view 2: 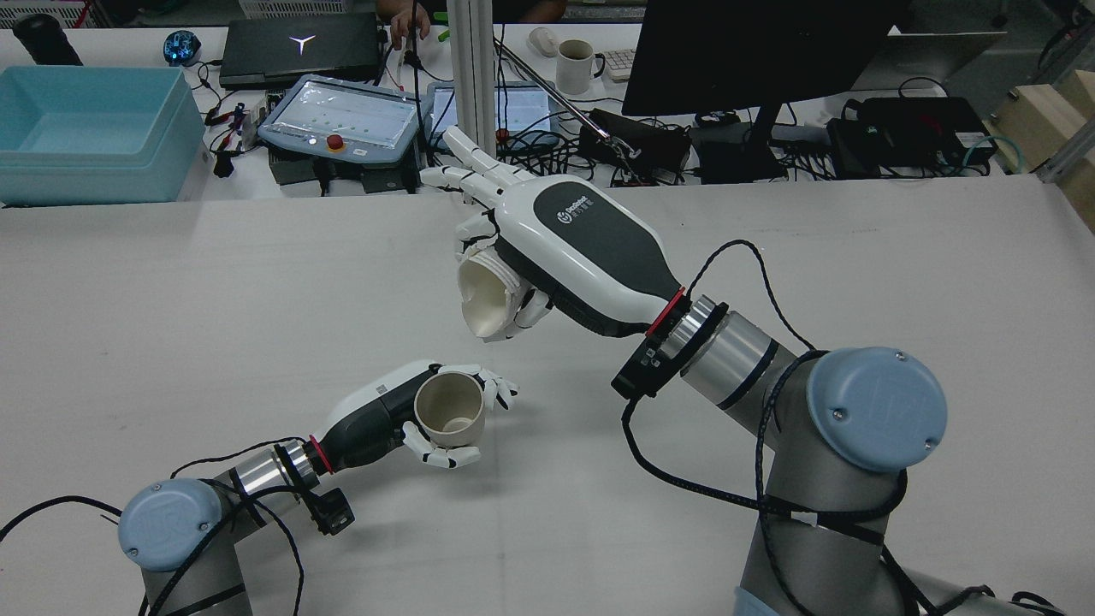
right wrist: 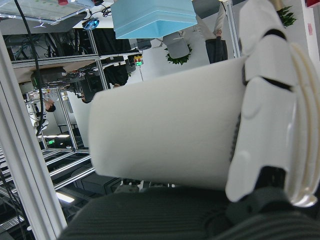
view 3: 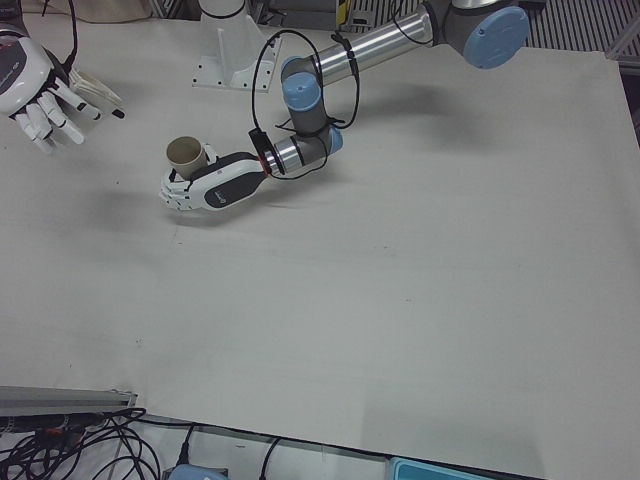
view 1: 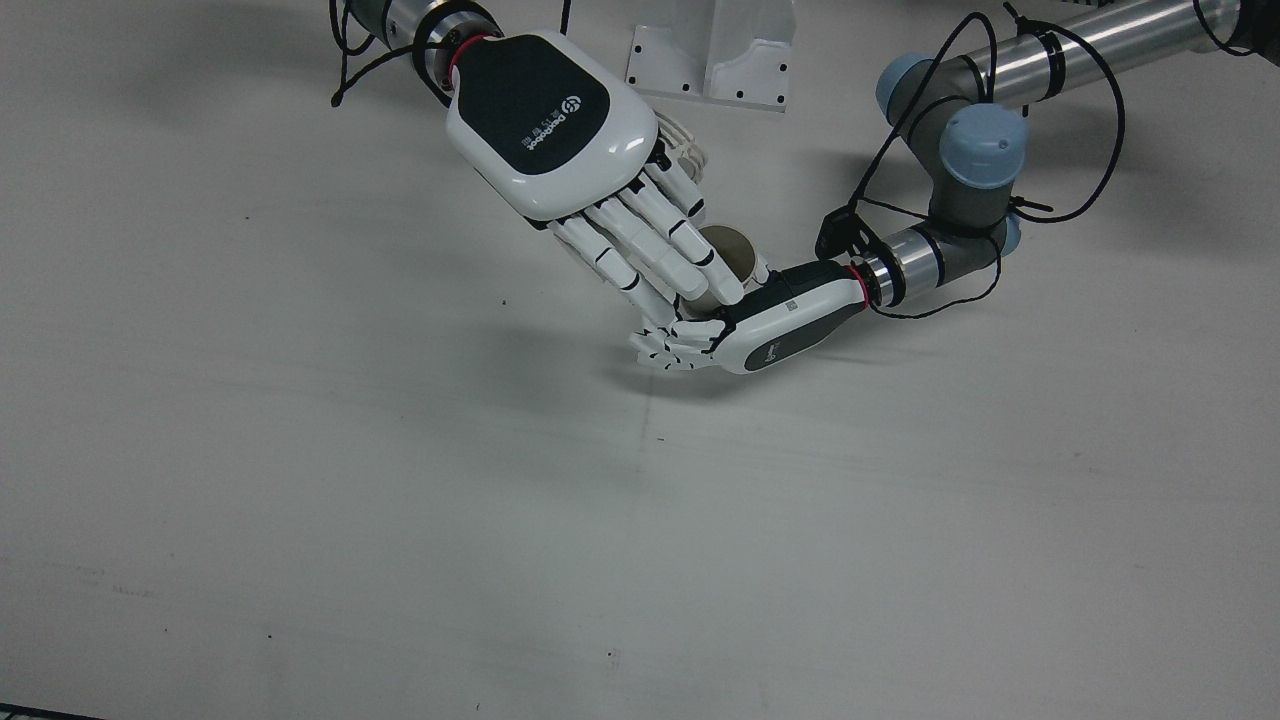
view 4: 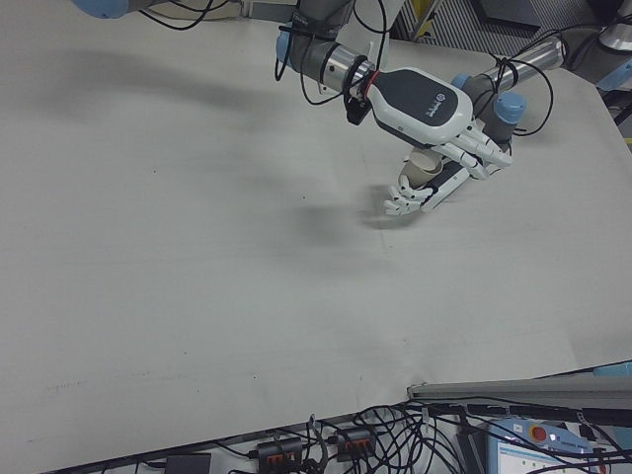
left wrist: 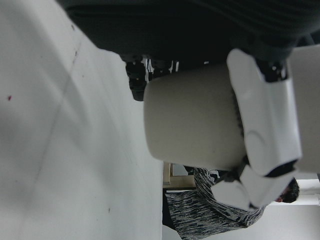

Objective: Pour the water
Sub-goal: 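Tilt the white cup over the cream cup held by the left hand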

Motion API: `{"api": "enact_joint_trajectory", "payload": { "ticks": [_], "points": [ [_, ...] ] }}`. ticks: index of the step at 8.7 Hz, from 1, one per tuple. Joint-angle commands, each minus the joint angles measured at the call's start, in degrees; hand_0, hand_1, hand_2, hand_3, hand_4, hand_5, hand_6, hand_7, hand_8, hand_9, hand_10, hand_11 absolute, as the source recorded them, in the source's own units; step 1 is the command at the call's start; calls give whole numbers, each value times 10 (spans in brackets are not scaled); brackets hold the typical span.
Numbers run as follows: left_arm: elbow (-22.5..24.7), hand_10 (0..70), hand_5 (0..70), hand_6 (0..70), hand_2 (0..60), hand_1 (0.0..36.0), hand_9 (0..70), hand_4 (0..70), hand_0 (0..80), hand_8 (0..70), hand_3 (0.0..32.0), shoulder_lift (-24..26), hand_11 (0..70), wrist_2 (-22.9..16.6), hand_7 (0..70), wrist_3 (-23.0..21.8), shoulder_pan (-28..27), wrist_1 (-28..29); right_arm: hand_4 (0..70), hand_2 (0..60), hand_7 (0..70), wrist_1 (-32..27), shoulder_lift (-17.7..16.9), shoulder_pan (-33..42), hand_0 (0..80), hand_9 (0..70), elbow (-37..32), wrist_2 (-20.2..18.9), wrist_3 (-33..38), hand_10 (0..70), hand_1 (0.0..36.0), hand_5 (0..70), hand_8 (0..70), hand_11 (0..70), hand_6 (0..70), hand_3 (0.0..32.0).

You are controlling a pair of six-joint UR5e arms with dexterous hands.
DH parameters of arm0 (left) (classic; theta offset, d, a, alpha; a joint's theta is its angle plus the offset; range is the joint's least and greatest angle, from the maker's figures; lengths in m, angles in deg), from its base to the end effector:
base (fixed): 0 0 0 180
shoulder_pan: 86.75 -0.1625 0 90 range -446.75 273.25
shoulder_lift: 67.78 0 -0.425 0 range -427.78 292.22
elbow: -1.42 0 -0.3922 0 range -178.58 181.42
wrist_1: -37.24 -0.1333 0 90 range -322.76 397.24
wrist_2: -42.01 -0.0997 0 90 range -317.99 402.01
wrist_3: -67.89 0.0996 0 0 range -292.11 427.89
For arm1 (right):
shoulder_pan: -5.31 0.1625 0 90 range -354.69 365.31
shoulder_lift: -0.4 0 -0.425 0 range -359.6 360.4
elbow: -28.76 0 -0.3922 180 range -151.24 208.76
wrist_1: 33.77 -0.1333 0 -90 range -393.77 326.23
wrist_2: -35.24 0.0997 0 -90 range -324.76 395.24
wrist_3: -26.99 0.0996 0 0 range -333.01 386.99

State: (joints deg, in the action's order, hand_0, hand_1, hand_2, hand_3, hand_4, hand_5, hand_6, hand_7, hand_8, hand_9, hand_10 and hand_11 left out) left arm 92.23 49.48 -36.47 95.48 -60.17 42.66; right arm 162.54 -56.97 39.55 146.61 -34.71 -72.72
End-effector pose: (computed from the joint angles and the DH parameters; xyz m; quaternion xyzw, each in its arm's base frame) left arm 0.5370 -0.4400 0.3850 -0.2244 0.8485 -0.3932 0.2740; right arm -0.3679 -0.4529 0.1855 0.4023 -0.8158 0.2381 0.3406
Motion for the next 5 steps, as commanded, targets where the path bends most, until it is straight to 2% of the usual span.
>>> {"api": "enact_joint_trajectory", "payload": {
  "ticks": [1,3,4,5],
  "points": [
    [-4,112,700,283,427,206,254,478,519,165,0,9,174,-1,412,0,-1,-1,700,149,177,10,11,-1,639,21,-3,-2,-10,95,233,700,14,150,121,0],
    [-3,112,700,284,422,206,253,483,520,165,0,4,173,-1,413,-4,2,-2,700,152,167,8,1,-1,637,19,4,5,-8,92,232,700,13,145,117,0],
    [-1,112,700,283,422,208,252,482,521,164,0,2,173,-1,411,-9,11,-3,700,151,164,2,-11,0,631,18,5,21,4,90,229,700,13,143,116,0],
    [0,111,700,281,425,207,250,478,520,163,0,-1,172,-2,410,-10,34,-4,700,161,149,0,-22,0,597,15,7,69,42,90,212,666,11,141,109,0]
  ]
}}
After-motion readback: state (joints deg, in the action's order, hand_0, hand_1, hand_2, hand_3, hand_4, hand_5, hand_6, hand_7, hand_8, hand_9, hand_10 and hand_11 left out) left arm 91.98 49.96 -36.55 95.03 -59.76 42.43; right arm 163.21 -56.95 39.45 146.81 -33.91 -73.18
